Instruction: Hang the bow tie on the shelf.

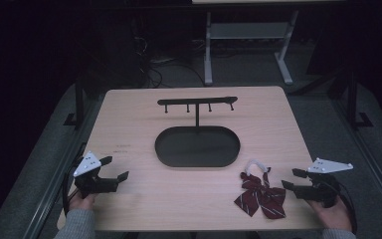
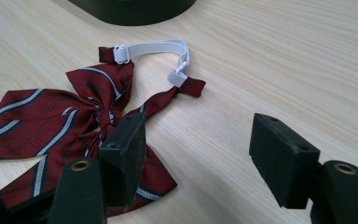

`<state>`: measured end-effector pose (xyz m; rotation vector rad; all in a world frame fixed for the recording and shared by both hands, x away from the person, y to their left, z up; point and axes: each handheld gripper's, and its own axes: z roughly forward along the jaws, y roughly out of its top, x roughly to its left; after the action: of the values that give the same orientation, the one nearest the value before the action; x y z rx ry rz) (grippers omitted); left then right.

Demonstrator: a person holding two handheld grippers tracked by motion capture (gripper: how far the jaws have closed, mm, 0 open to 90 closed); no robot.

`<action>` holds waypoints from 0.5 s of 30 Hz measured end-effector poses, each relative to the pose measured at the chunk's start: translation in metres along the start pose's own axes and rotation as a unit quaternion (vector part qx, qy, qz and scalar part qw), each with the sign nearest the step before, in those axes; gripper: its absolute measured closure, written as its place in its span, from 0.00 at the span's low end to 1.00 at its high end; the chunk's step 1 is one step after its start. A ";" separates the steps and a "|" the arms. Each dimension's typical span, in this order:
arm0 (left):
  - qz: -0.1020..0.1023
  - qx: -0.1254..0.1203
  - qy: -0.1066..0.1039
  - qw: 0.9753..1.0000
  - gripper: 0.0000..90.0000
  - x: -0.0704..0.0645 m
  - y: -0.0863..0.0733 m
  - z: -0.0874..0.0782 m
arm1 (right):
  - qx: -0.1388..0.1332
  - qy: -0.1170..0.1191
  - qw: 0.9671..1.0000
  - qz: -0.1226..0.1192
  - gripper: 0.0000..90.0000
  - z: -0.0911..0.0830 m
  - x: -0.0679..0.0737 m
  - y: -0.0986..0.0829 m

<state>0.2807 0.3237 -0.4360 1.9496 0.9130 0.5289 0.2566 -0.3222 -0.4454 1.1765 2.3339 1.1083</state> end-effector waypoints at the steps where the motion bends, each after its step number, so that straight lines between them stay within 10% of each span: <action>1: 0.000 0.000 0.000 1.000 0.14 0.000 0.000 0.000 | 0.000 0.000 1.000 0.000 0.40 0.000 0.000 0.000; 15: 0.002 0.000 -0.005 1.000 0.14 0.000 0.000 -0.001 | 0.009 0.004 1.000 -0.012 0.40 0.004 0.007 0.010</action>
<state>0.2802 0.3242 -0.4356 1.9515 0.9037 0.5213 0.2606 -0.3111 -0.4404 1.1487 2.3625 1.0867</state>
